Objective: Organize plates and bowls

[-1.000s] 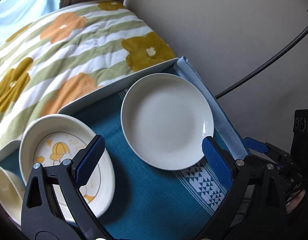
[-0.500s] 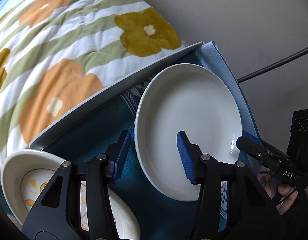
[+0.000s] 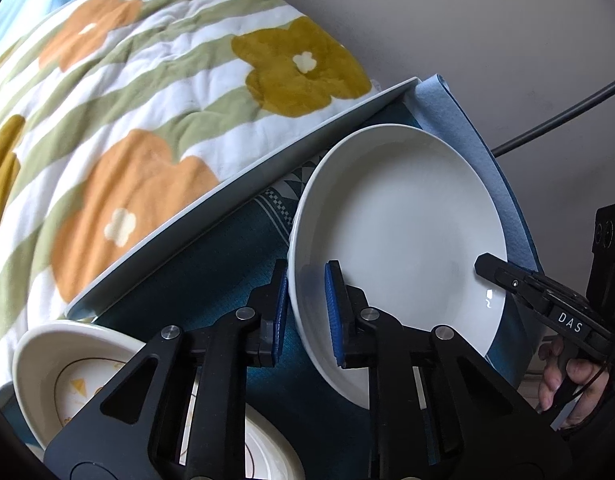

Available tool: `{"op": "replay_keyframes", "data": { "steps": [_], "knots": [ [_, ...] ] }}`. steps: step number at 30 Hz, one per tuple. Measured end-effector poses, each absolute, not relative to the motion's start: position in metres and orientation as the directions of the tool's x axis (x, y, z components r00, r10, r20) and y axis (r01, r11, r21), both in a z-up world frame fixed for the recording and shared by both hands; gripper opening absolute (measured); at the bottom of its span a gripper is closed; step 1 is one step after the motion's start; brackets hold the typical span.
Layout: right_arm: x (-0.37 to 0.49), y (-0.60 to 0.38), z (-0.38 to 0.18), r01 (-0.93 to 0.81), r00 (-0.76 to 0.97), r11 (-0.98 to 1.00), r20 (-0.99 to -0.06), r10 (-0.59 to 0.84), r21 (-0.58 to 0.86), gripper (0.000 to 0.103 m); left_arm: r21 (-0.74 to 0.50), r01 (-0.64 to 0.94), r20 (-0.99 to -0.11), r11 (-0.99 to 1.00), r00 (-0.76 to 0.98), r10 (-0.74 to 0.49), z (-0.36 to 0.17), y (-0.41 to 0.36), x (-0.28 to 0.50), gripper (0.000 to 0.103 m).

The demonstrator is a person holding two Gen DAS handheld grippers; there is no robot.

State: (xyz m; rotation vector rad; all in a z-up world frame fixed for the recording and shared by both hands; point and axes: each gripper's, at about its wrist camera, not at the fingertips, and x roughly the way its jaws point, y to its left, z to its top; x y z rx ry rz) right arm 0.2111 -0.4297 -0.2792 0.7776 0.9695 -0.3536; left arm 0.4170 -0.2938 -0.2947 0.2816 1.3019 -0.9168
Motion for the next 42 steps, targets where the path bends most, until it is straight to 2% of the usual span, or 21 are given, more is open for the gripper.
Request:
{"op": "replay_keyframes", "data": {
  "steps": [13,21,33,42],
  "knots": [
    [0.21,-0.422,-0.266,0.55,0.557,0.735,-0.83,0.031,0.396,0.016,-0.224,0.745,-0.907,0.629,0.077,-0.414,-0.271,-0.291,0.405,0.016],
    [0.209,-0.414,-0.229,0.452,0.596,0.794,-0.8,0.07,0.406,0.016,-0.189,0.697,-0.88,0.691,0.192,-0.435,-0.214,-0.258,0.385,0.016],
    [0.198,-0.362,-0.145,0.073,0.63,0.914,-0.729,0.268,0.399,0.016,-0.167,0.42,-0.843,0.892,0.409,-0.35,-0.131,-0.148,0.293,0.016],
    [0.177,-0.289,-0.137,-0.185,0.54,0.902,-0.727,0.424,0.389,0.016,-0.144,0.183,-0.844,0.972,0.49,-0.218,-0.119,-0.057,0.207,0.016]
  ]
}}
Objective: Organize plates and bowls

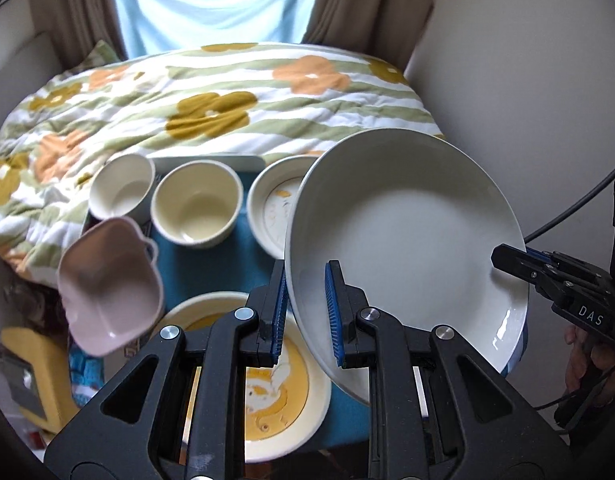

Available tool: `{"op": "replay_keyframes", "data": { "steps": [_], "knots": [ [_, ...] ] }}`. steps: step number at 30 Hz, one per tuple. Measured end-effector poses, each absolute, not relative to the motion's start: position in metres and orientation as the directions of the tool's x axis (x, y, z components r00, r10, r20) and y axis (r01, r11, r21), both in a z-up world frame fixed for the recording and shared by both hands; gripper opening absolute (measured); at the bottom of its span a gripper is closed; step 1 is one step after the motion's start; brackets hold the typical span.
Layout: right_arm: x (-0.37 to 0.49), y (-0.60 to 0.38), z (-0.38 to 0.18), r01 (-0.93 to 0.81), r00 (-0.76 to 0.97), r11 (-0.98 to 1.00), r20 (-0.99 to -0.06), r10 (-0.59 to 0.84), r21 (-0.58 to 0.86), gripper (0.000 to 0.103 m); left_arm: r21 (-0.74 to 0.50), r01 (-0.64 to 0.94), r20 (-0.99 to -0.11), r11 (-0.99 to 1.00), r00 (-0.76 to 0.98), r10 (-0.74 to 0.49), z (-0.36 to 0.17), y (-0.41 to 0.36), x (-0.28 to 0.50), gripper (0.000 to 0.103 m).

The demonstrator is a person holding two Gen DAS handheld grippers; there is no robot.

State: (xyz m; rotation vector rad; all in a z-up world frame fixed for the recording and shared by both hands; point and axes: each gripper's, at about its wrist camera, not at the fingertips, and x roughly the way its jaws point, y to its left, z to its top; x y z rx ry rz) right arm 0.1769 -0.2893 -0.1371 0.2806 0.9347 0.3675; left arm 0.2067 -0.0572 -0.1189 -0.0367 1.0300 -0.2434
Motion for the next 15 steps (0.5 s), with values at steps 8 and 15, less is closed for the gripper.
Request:
{"op": "replay_keyframes", "data": {
  "steps": [8,15],
  "knots": [
    [0.155,-0.229,-0.168,-0.262,0.431,0.881,-0.77,0.471,0.393,0.016,-0.159,0.075,-0.881,0.985,0.44,-0.175,-0.159,0.007,0.157,0.016],
    [0.145,-0.192,-0.207,-0.249,0.355,0.89,-0.819,0.451,0.382,0.016,-0.204,0.052,-0.908,0.978,0.363,-0.209,-0.213,0.045,0.141,0.016]
  ]
}}
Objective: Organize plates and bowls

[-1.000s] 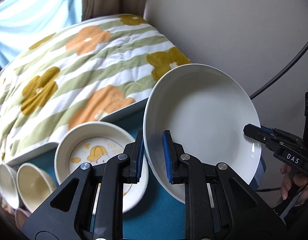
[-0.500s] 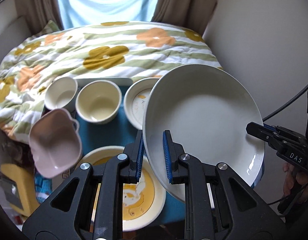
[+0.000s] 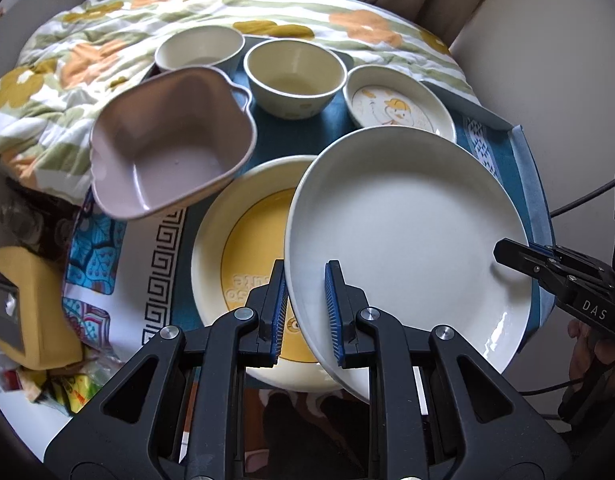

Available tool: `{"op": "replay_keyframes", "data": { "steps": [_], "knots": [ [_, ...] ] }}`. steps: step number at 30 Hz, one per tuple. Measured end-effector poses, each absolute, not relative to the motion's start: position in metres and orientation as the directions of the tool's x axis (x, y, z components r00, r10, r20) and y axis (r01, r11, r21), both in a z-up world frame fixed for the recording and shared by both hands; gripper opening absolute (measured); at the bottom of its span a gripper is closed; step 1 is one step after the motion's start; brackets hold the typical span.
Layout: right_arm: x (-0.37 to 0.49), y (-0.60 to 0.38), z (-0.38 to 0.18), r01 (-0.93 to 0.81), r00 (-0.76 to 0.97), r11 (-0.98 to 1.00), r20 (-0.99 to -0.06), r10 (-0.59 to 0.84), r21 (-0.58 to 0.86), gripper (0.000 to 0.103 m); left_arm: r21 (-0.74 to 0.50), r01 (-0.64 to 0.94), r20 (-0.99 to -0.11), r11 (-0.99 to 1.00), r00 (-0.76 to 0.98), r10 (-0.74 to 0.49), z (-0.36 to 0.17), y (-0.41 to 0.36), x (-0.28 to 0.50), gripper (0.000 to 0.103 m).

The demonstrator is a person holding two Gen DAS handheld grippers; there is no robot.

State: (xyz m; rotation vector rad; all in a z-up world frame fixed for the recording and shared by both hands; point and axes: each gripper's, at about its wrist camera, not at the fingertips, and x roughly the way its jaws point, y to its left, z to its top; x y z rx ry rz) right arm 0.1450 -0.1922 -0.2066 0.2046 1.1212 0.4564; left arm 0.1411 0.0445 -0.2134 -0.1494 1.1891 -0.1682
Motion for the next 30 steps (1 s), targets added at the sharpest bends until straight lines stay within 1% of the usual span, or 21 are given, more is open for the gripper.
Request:
{"op": "replay_keyframes", "data": {
  "steps": [5,10,20,30],
  "knots": [
    [0.148,-0.177,-0.23,-0.21,0.331,0.908,-0.847,0.416,0.364,0.016,-0.217,0.063,-0.921,0.974,0.319,-0.225,-0.241,0.057,0.147,0.016],
    [0.152,-0.166,-0.24,-0.196,0.326,0.918,-0.861,0.391,0.344,0.016,-0.226,0.068,-0.927,0.972,0.291,-0.236,-0.258,0.064,0.152,0.016],
    [0.158,-0.152,-0.249,-0.173,0.324,0.934,-0.878,0.353,0.311,0.016,-0.163,0.117,-0.939,0.98,0.287,-0.19,-0.271,0.06,0.159,0.016],
    [0.161,-0.147,-0.253,-0.159,0.33,0.945,-0.887,0.324,0.286,0.016,-0.039,0.161,-0.946,0.986,0.313,-0.088,-0.276,0.043,0.162,0.016]
  ]
}}
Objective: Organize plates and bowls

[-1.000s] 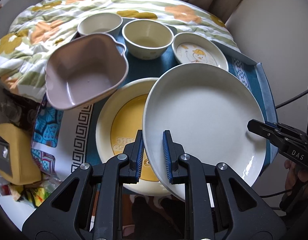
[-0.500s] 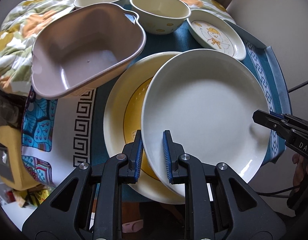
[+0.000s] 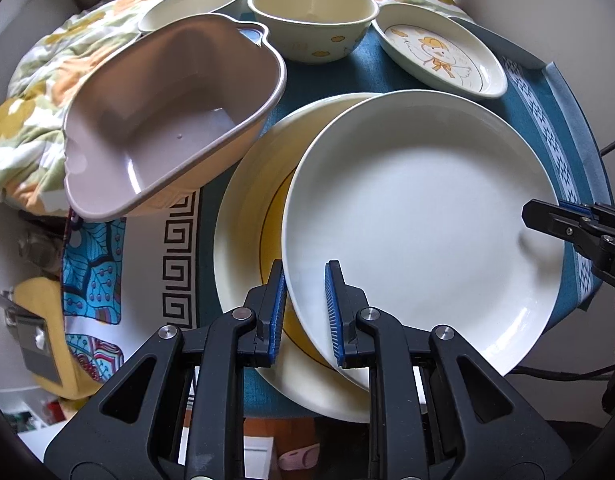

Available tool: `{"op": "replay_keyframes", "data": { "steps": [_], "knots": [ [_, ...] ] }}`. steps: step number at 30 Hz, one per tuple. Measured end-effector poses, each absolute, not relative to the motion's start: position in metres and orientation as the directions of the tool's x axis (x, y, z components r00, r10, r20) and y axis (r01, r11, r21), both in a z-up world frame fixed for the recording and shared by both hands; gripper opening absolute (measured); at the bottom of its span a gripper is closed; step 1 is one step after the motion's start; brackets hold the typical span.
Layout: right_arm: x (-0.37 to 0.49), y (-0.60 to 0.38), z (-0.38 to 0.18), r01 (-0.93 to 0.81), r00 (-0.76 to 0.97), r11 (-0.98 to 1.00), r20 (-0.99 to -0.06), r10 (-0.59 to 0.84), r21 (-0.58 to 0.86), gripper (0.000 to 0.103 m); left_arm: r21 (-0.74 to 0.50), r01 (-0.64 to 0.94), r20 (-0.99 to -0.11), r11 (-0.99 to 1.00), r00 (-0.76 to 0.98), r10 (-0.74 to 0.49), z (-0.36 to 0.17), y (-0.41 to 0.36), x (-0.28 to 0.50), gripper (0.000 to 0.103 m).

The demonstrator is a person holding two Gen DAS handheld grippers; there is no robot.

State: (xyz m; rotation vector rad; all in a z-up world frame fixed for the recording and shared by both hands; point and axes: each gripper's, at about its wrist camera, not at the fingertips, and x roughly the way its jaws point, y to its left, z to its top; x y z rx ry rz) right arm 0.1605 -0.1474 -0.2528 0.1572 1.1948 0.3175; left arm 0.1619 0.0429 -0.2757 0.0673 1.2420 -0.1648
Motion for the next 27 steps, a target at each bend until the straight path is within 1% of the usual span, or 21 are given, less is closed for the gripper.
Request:
{"op": "replay_keyframes", "data": {
  "steps": [4,9,11,17,25,27],
  "knots": [
    [0.161,-0.142,-0.253,-0.178,0.331,0.952,-0.895,0.298,0.251,0.016,0.038,0.185,-0.938,0.982,0.344,-0.029,-0.276,0.032,0.162,0.016],
    [0.163,-0.132,-0.255,-0.203,0.323,0.956,-0.907,0.27,0.212,0.016,0.184,0.221,-0.915,0.958,0.396,0.084,-0.275,0.019,0.16,0.016],
    [0.163,-0.13,-0.256,-0.209,0.318,0.957,-0.912,0.26,0.2,0.016,0.22,0.229,-0.905,0.948,0.411,0.111,-0.274,0.016,0.16,0.016],
    [0.163,-0.122,-0.254,-0.245,0.328,0.956,-0.913,0.241,0.164,0.016,0.27,0.222,-0.89,0.937,0.429,0.155,-0.272,0.017,0.155,0.016],
    [0.164,-0.123,-0.254,-0.239,0.328,0.955,-0.911,0.252,0.178,0.016,0.319,0.221,-0.872,0.922,0.448,0.194,-0.271,0.016,0.148,0.016],
    [0.163,-0.122,-0.253,-0.242,0.329,0.954,-0.909,0.254,0.179,0.016,0.312,0.218,-0.874,0.925,0.448,0.189,-0.27,0.017,0.148,0.016]
  ]
}}
